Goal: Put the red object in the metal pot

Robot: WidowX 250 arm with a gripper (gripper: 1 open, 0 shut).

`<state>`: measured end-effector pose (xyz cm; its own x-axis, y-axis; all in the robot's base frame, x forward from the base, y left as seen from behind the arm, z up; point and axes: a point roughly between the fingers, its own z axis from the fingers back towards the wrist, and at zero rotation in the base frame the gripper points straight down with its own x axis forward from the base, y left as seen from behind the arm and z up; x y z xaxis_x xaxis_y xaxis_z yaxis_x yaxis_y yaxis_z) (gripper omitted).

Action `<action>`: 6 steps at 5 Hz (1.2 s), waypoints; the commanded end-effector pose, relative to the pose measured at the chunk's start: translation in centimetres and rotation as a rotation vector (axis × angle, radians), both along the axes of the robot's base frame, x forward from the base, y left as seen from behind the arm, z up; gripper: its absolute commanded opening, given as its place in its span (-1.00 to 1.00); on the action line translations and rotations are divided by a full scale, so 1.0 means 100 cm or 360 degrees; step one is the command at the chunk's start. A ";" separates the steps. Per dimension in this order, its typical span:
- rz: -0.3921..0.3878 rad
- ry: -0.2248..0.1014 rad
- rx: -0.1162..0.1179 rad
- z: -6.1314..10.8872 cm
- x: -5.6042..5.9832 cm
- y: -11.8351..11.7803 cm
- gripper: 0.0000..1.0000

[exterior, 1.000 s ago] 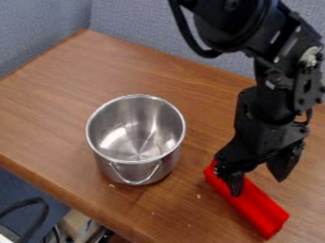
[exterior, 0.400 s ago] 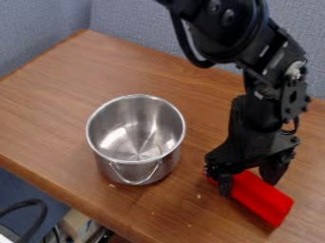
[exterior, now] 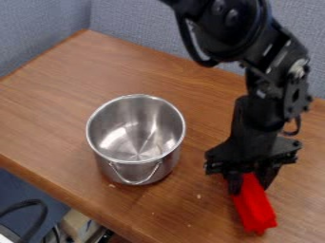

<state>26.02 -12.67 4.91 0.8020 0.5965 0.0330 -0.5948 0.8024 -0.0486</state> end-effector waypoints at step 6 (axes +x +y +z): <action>-0.0104 -0.0067 -0.0239 0.131 0.015 0.038 -1.00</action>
<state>27.32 -9.22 16.86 0.8394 0.5413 -0.0488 -0.5413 0.8245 -0.1652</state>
